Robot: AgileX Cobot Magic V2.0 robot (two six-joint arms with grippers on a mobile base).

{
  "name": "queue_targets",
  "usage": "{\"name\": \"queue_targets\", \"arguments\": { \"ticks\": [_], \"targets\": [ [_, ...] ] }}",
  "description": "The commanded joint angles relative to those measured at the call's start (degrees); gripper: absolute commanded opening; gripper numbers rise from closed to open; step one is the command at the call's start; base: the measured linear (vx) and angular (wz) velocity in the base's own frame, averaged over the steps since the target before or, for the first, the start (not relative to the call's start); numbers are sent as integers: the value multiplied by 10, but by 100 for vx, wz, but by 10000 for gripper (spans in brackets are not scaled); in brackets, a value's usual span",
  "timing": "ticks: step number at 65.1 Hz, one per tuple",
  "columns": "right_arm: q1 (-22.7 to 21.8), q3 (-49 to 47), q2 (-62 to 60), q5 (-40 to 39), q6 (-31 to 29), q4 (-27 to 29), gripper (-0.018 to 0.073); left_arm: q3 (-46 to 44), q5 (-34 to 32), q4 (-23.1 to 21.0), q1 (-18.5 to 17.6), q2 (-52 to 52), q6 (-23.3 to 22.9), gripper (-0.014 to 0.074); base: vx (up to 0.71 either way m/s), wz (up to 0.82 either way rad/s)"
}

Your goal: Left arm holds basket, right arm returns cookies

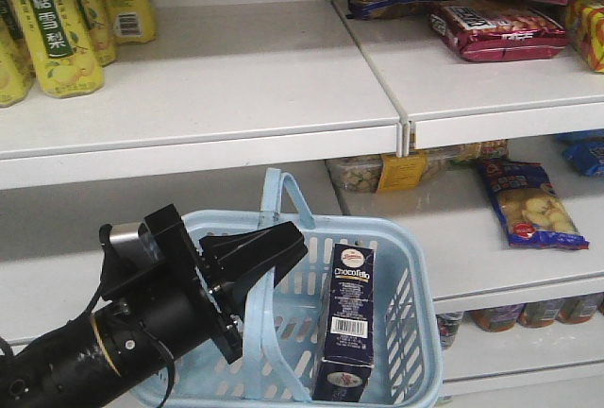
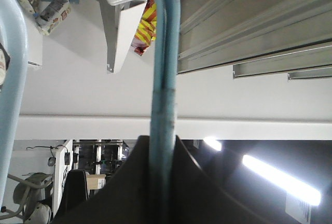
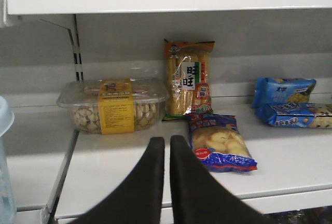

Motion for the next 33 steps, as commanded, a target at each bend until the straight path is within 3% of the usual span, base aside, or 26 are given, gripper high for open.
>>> {"name": "queue_targets", "arguments": {
  "ticks": [1, 33],
  "targets": [
    [0, 10, -6, -39, -2, -4, -6, -15, -159, -15, -3, -19, -1, -3, -3, 26],
    [0, 10, -6, -39, -2, -4, -6, -15, -159, -15, -3, -19, -1, -3, -1, 22]
  ]
}}
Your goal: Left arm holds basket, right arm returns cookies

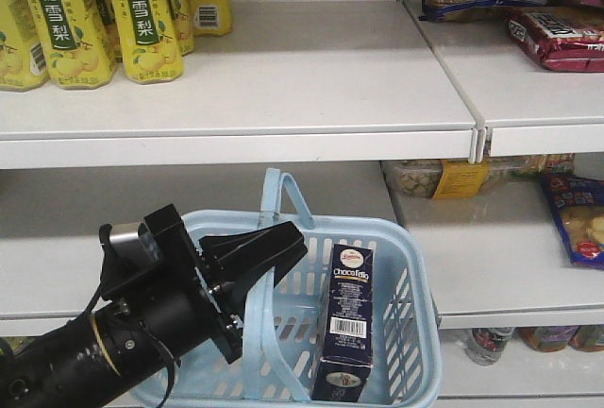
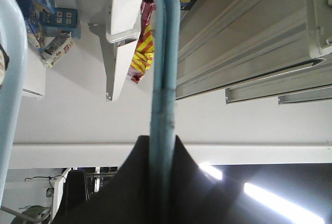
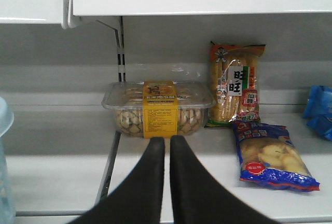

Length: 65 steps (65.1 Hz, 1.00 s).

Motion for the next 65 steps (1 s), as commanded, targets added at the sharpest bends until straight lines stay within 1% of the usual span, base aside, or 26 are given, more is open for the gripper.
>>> {"name": "queue_targets", "arguments": {
  "ticks": [1, 40, 65],
  "targets": [
    [0, 10, -6, -39, -2, -4, -6, -15, -159, -15, -3, -19, -1, -3, 0, 13],
    [0, 10, -6, -39, -2, -4, -6, -15, -159, -15, -3, -19, -1, -3, 3, 12],
    [0, 10, -6, -39, -2, -4, -6, -15, -159, -15, -3, -19, -1, -3, 2, 3]
  ]
}}
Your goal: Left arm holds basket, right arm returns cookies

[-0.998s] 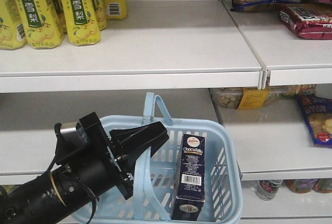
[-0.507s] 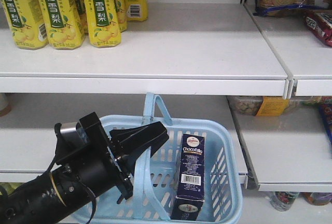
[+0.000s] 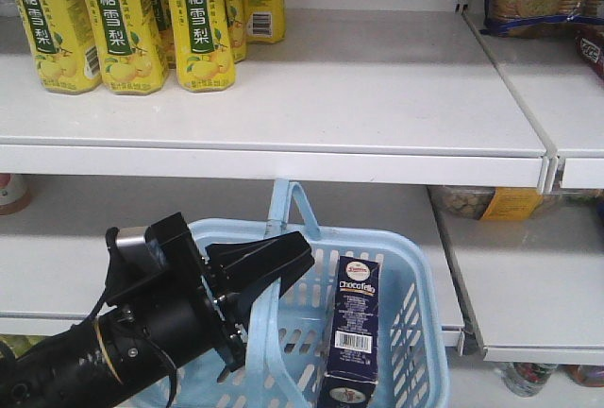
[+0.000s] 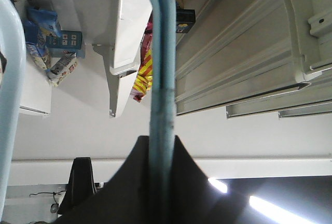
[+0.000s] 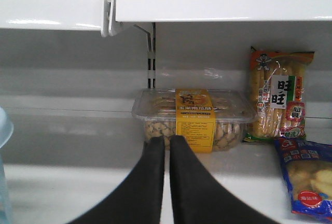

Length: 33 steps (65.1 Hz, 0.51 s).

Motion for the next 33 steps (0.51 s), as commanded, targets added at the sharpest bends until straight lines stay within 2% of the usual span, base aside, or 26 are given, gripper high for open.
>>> {"name": "queue_targets", "arguments": {
  "ticks": [1, 33],
  "targets": [
    [0, 10, -6, -39, -2, -4, -6, -15, -161, -32, 0, -19, 2, -3, 1, 1],
    [0, 10, -6, -39, -2, -4, -6, -15, -161, -32, 0, -19, 2, -3, 0, 1]
  ]
}}
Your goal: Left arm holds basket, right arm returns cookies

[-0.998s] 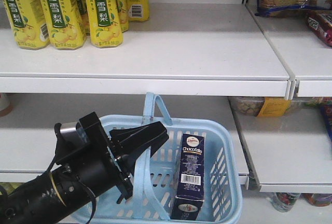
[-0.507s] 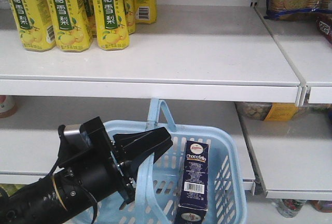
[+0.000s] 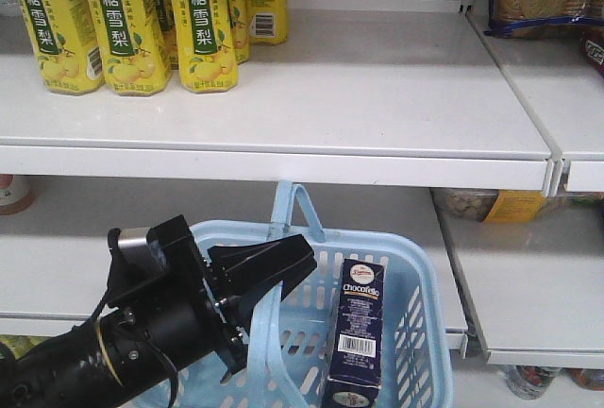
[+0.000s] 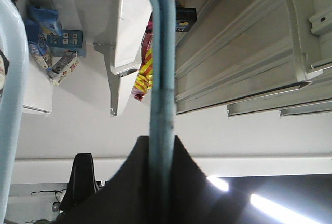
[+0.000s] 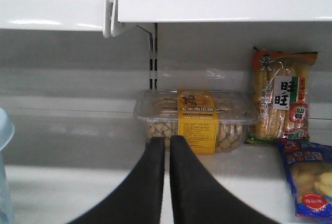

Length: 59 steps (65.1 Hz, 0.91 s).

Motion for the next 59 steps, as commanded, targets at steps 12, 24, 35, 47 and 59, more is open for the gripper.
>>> {"name": "queue_targets", "arguments": {
  "ticks": [12, 24, 35, 47, 59],
  "targets": [
    [0, 10, -6, -39, -2, -4, -6, -15, -161, -37, 1, -19, 2, -3, 2, 3],
    [0, 10, -6, -39, -2, -4, -6, -15, -161, -37, 1, -19, 2, -3, 1, 3],
    [0, 10, -6, -39, -2, -4, -6, -15, -161, -37, 1, -19, 2, -3, 0, 0],
    [0, 10, -6, -39, -2, -4, -6, -15, -161, -37, 1, -19, 2, -3, 0, 0],
    [0, 10, -6, -39, -2, -4, -6, -15, -161, -37, 1, -19, 2, -3, 0, 0]
  ]
}}
